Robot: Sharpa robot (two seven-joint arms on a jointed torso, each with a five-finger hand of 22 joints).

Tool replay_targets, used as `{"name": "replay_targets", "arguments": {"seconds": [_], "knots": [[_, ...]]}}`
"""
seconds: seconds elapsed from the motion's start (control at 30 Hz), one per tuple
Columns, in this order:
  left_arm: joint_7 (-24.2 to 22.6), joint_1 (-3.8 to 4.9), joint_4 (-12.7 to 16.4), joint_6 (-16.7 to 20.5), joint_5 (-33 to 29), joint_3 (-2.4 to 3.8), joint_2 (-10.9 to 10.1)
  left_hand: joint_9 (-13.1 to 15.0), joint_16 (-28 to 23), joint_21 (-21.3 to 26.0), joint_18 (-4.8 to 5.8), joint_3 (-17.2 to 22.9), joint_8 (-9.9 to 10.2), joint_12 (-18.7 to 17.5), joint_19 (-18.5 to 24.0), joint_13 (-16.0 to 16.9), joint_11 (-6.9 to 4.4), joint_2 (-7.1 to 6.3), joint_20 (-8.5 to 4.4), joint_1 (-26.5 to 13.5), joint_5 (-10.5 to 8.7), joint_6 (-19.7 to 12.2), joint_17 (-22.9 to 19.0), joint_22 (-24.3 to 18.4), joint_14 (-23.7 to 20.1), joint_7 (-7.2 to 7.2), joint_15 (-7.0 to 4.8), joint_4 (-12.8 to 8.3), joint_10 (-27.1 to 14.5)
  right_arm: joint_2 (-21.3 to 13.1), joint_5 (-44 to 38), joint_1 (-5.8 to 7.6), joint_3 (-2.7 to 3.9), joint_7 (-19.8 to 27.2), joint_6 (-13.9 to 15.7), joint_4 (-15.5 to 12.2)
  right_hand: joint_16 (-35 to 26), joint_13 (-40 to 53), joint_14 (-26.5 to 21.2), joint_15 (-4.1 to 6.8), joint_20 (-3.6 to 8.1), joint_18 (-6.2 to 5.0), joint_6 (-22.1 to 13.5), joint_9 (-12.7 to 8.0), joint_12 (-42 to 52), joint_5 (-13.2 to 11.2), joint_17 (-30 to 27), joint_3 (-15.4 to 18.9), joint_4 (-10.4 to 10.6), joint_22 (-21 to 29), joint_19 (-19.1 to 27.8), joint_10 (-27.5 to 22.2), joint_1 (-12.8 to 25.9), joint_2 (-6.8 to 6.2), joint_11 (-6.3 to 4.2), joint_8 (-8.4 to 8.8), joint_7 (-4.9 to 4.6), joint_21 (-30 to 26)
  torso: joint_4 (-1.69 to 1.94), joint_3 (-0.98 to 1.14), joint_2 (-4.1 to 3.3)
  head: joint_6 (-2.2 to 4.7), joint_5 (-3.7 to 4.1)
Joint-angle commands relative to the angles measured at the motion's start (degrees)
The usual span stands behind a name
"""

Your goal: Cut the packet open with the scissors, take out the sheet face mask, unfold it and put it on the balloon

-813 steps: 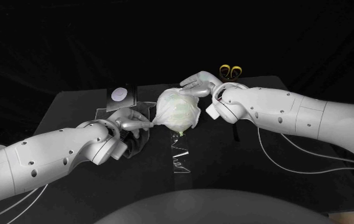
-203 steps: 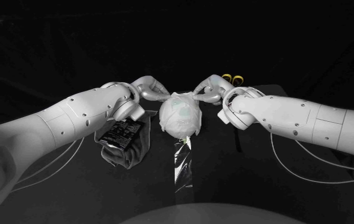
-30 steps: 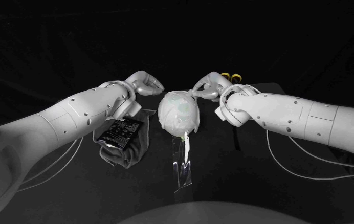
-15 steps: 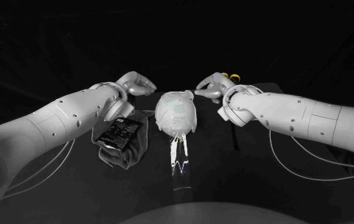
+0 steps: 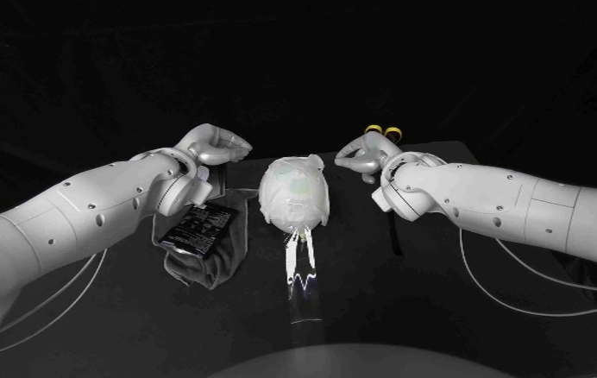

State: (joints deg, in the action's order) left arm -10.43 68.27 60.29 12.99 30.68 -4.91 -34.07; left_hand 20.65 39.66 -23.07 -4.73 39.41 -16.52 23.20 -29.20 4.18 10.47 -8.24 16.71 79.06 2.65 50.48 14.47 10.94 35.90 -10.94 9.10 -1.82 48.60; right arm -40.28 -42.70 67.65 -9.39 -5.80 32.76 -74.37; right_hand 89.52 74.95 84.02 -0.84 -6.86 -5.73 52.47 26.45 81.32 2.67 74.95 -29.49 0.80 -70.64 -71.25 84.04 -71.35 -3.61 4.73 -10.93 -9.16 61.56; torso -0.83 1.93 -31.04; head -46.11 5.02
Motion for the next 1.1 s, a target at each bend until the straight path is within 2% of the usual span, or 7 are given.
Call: {"name": "replay_targets", "arguments": {"seconds": [0.03,0.17,0.33,0.47,0.77,0.97,1.1], "knots": [[-7.6,-0.24,3.2,0.4,-5.8,0.12,-1.6,-0.1,-3.0,1.8,1.23,-0.6,0.6,-2.1,1.6,-0.7,0.22,-0.48,0.08,-1.8,0.12,-1.0,-1.4,-1.0,-0.2,-0.43,0.56,1.2,0.6,-1.0,6.6,-0.31,0.01,8.7,2.8,-1.9,0.4,10.0,5.8,0.07,0.02,-0.91,0.3,0.1,0.4,0.1,14.7,-0.4,-0.1,-0.2,-0.4,1.2,-0.1,0.55,-0.32,-0.19,0.03,0.3,0.05,-0.01,0.03,0.25,0.29],[-9.2,-0.64,6.9,0.3,-7.6,0.11,-4.0,-0.2,-6.0,2.5,0.97,-2.4,0.9,-4.3,0.8,-0.7,0.21,-1.24,0.07,-2.8,0.14,-1.3,-2.6,-1.7,0.6,-0.65,0.64,2.4,1.5,-2.5,7.9,-1.16,-0.01,11.6,3.4,-4.2,0.2,9.7,5.7,0.09,0.03,-1.01,0.4,0.1,0.0,0.1,14.3,-0.3,0.0,0.1,-0.1,1.1,0.0,0.50,-0.33,-0.20,0.03,-0.1,0.04,-0.02,0.05,0.33,0.33],[-9.6,-1.33,11.8,1.5,-9.8,0.08,-7.4,-0.5,-8.8,-0.2,-3.98,-6.0,1.5,-7.6,-9.0,-0.6,-0.32,-1.75,-0.26,-2.8,0.12,-1.5,-3.4,-1.4,6.4,-1.04,-0.33,4.5,3.9,-5.0,9.5,-3.28,-0.03,14.5,3.5,-7.5,0.1,9.5,5.5,0.13,0.04,-1.10,0.6,0.1,-0.4,0.1,14.0,0.1,0.3,0.3,0.1,0.8,0.5,0.15,-0.38,-0.25,0.10,-0.5,0.09,0.02,0.03,0.46,0.35],[-9.4,-1.87,14.8,2.6,-10.9,0.04,-9.8,-0.6,-9.1,-1.2,-5.61,-6.9,1.6,-8.3,-12.4,-0.5,-0.59,-1.65,-0.42,-2.5,0.15,-1.1,-3.3,-1.4,8.9,-1.02,-0.77,5.2,5.2,-6.9,10.7,-5.16,-0.04,15.9,3.4,-10.1,0.2,9.5,5.6,0.16,0.05,-1.07,0.7,0.1,-0.2,0.1,14.1,0.5,0.4,0.2,0.0,0.9,0.8,-0.24,-0.41,-0.25,0.14,-0.4,0.03,-0.01,0.04,0.45,0.36],[-8.9,-3.51,20.4,4.4,-12.6,-0.04,-14.5,-0.7,-7.1,-4.1,-5.91,-8.8,1.5,-9.2,-18.8,-0.4,-1.73,-2.02,-2.42,-1.9,0.16,0.3,-2.0,-0.5,16.0,-0.35,-2.62,6.4,9.1,-9.0,11.3,-9.10,-0.04,16.2,3.6,-14.0,0.5,11.0,6.0,0.29,0.17,-0.56,1.1,-0.1,2.4,0.2,15.0,2.3,1.0,-1.5,-1.7,2.4,1.8,-1.75,-0.56,-0.05,0.31,1.9,-0.01,0.10,0.12,0.62,0.44],[-8.2,-4.51,22.1,4.9,-13.0,-0.07,-15.6,-0.9,-3.3,-6.6,-5.89,-10.4,1.6,-9.3,-22.3,-0.3,-2.48,-2.77,-4.12,-1.9,0.15,0.7,0.0,0.6,20.7,-0.05,-4.02,7.3,11.5,-8.6,10.9,-10.06,-0.04,15.1,4.8,-14.3,0.5,11.7,6.0,0.23,0.18,-0.58,0.9,-0.4,3.6,0.1,15.0,4.2,1.9,-1.5,-1.7,3.1,3.2,-3.15,-0.45,0.37,0.19,1.8,0.06,0.02,-0.06,0.76,0.66],[-7.4,-5.33,22.7,5.6,-11.8,-0.10,-15.7,-1.2,2.9,-9.9,-5.74,-12.9,2.0,-9.5,-24.9,-0.2,-2.90,-3.99,-5.81,-1.8,0.13,0.7,3.7,2.3,23.8,0.04,-4.94,8.0,12.2,-8.2,10.8,-10.31,-0.04,14.6,5.6,-14.1,0.5,11.9,6.0,0.20,0.17,-0.54,0.8,-0.5,4.0,0.1,15.0,5.3,2.6,-1.7,-1.9,3.3,3.8,-3.63,-0.43,0.57,0.18,1.9,0.07,-0.06,-0.16,0.60,1.07]]}}
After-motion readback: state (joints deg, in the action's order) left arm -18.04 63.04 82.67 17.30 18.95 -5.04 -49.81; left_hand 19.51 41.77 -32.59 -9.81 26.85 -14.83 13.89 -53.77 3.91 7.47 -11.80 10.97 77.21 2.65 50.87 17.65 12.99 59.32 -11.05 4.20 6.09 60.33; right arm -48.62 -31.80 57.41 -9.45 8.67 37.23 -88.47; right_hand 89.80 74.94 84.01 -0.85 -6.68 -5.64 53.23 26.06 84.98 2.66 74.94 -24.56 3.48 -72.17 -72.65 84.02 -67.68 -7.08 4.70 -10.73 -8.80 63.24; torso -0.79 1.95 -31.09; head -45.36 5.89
